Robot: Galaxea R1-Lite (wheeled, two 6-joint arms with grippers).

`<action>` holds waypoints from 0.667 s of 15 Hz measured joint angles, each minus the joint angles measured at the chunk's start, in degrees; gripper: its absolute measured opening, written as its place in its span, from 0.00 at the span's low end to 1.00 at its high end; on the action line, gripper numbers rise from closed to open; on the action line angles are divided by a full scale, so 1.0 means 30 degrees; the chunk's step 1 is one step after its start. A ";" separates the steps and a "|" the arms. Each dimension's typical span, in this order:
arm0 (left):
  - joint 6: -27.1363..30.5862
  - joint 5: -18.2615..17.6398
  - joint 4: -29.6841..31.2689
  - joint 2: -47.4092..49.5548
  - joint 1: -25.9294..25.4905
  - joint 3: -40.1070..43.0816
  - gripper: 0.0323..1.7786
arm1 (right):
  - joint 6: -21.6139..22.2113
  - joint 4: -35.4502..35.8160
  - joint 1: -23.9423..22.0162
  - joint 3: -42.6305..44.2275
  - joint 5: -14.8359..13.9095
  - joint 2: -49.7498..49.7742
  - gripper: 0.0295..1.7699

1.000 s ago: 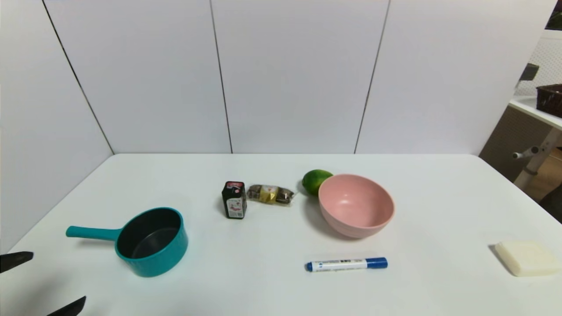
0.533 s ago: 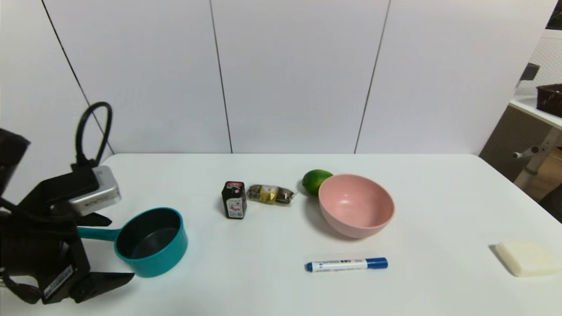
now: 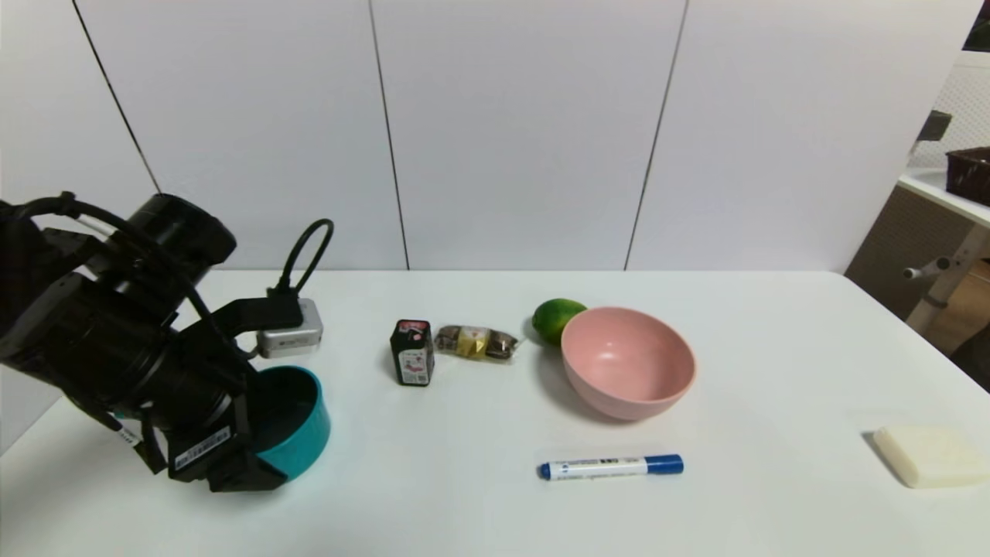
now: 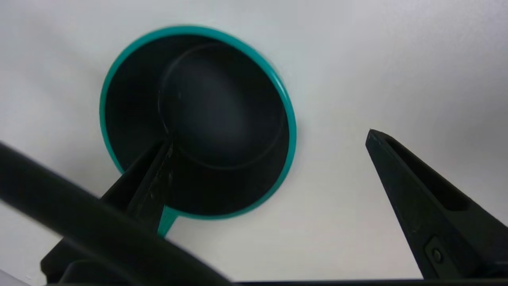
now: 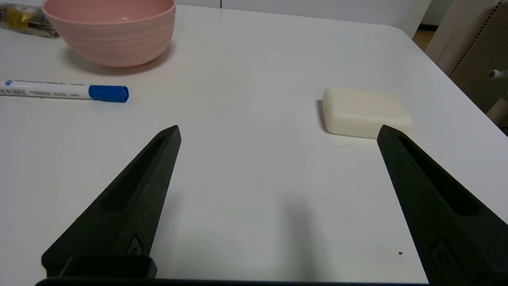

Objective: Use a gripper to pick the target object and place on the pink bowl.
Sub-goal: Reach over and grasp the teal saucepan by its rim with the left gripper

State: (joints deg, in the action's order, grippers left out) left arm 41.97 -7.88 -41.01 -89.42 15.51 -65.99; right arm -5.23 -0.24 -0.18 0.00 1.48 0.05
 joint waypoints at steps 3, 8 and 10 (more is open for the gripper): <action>-0.0228 0.0028 -0.0093 -0.1438 0.0662 -0.0699 0.95 | 0.0008 0.0000 0.0000 0.0000 -0.0008 0.0000 0.97; -0.0305 0.0264 -0.0122 -0.2983 0.0813 -0.0780 0.95 | 0.0000 0.0000 0.0000 0.0000 0.0000 0.0000 0.97; -0.0374 0.0577 -0.0102 -0.3300 0.0764 -0.0577 0.95 | 0.0008 0.0000 0.0000 0.0000 -0.0008 0.0000 0.97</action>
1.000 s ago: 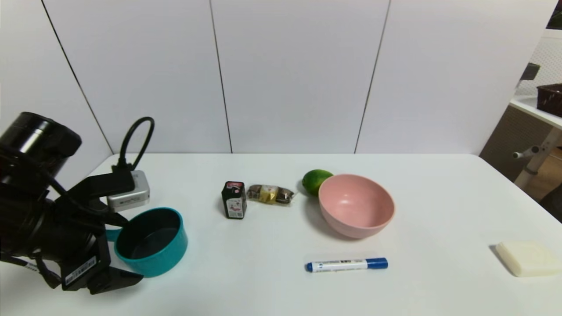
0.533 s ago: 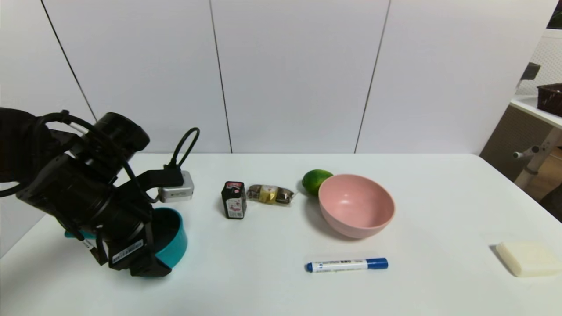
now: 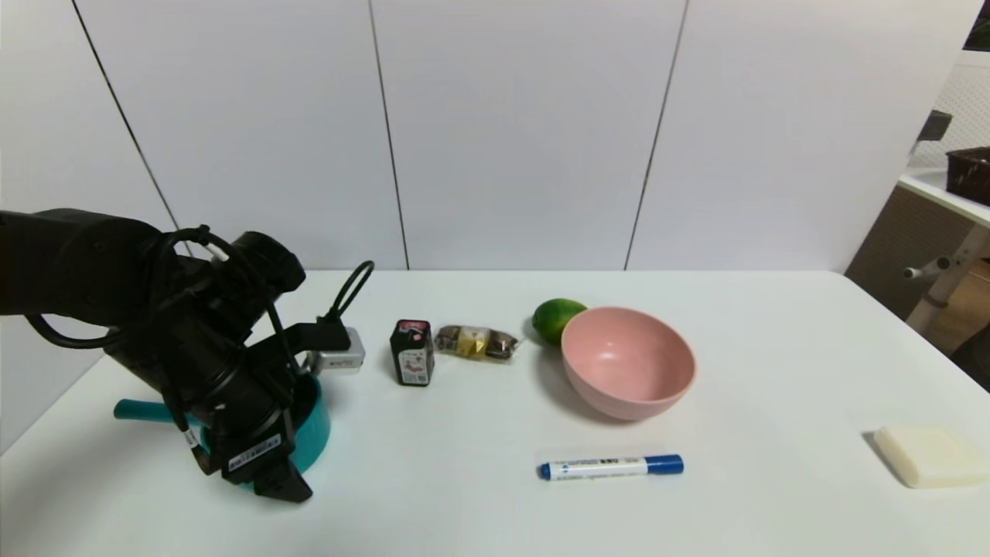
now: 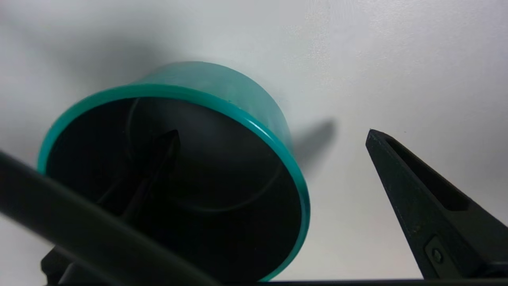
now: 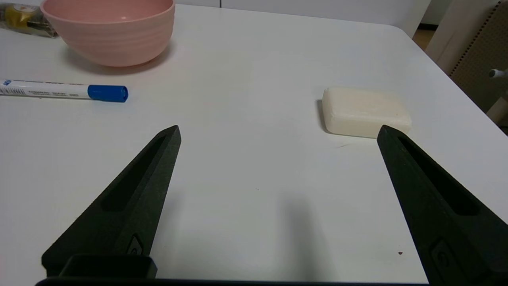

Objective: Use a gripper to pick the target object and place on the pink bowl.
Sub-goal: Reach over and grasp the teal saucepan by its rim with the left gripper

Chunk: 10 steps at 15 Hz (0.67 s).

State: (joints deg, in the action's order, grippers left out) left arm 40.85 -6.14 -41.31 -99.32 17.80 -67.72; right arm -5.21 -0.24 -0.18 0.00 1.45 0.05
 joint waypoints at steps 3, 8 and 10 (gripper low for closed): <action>0.0000 0.0045 0.0028 -0.0293 -0.0045 0.0240 0.95 | -0.0008 0.0000 0.0000 0.0000 0.0000 0.0000 0.97; -0.0037 0.0008 0.0158 -0.0358 -0.0045 0.0801 0.95 | -0.0008 0.0000 0.0000 0.0000 0.0000 0.0000 0.97; -0.0041 -0.0016 0.0167 -0.0354 -0.0045 0.0902 0.95 | 0.0000 0.0008 0.0000 0.0000 -0.0008 0.0000 0.97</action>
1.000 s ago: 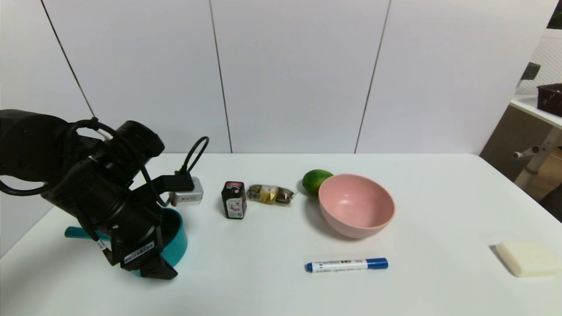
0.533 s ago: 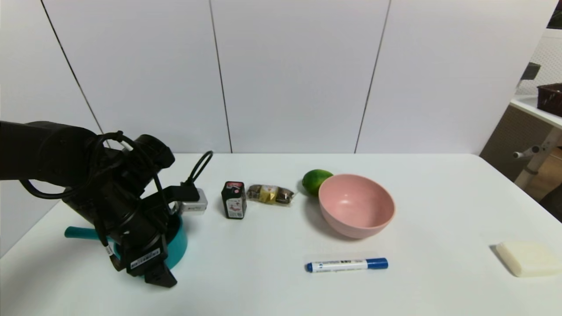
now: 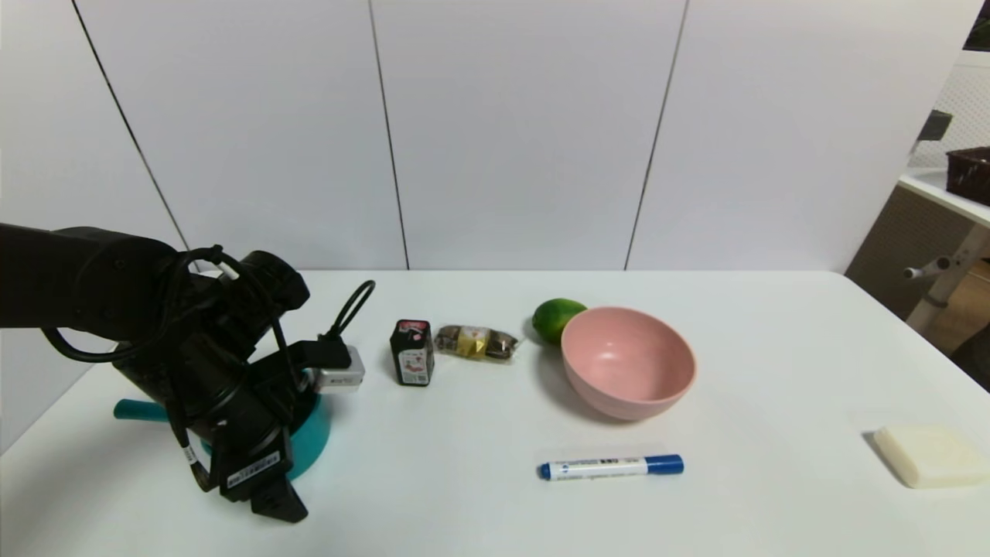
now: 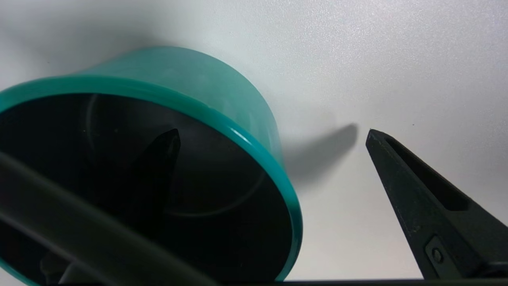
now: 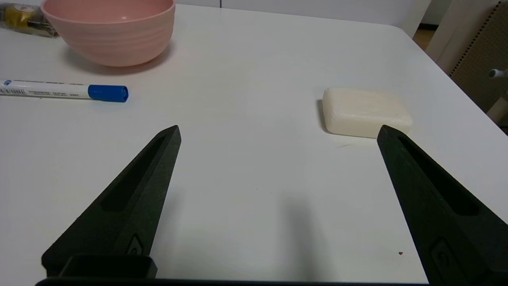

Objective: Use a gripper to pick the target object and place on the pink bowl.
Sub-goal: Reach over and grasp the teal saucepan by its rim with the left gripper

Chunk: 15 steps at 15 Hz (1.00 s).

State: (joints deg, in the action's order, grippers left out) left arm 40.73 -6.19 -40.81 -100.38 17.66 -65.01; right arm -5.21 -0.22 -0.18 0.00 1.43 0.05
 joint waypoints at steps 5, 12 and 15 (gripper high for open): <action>0.0020 -0.0037 0.0008 0.0142 0.0037 0.0284 0.89 | -0.0008 -0.0016 0.0000 0.0000 0.0008 0.0000 0.97; 0.0028 -0.0065 -0.0093 0.0321 0.0028 0.0293 0.32 | 0.0000 -0.0016 0.0000 0.0000 0.0008 0.0000 0.97; 0.0028 -0.0073 -0.0049 0.0410 0.0028 0.0284 0.05 | -0.0008 -0.0008 0.0000 0.0000 0.0008 0.0000 0.97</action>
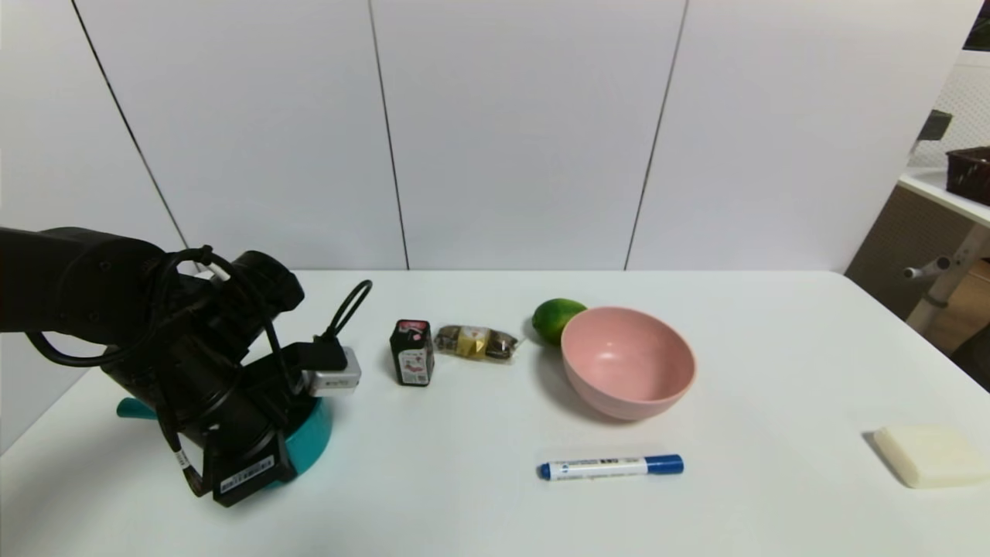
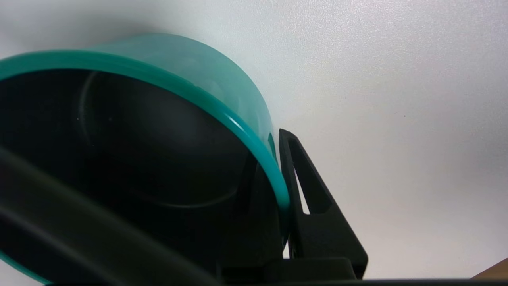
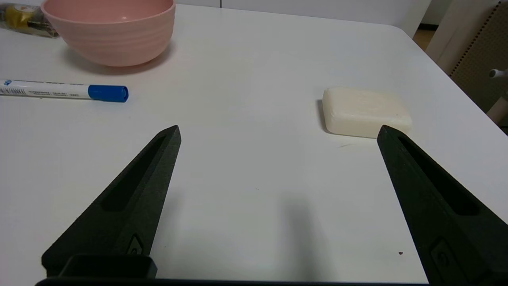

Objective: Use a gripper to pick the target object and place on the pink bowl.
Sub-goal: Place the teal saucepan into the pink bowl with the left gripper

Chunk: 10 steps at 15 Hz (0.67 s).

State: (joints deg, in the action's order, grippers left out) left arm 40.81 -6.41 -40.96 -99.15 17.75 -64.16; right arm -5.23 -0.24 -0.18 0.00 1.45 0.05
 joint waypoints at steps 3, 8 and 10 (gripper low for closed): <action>0.0008 0.0008 0.0041 0.0085 0.0000 0.0000 0.05 | 0.0008 -0.0008 0.0000 0.0000 0.0008 0.0000 0.97; 0.0012 0.0008 -0.0089 0.0967 0.0102 -0.0902 0.05 | 0.0000 0.0008 0.0000 0.0000 0.0008 0.0000 0.97; 0.0000 0.0008 -0.0146 0.1552 0.0451 -0.2052 0.05 | 0.0008 0.0000 0.0000 0.0000 0.0008 0.0000 0.97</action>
State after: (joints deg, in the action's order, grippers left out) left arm 40.81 -6.39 -41.40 -94.49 19.10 -70.32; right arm -5.21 -0.24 -0.18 0.00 1.48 0.05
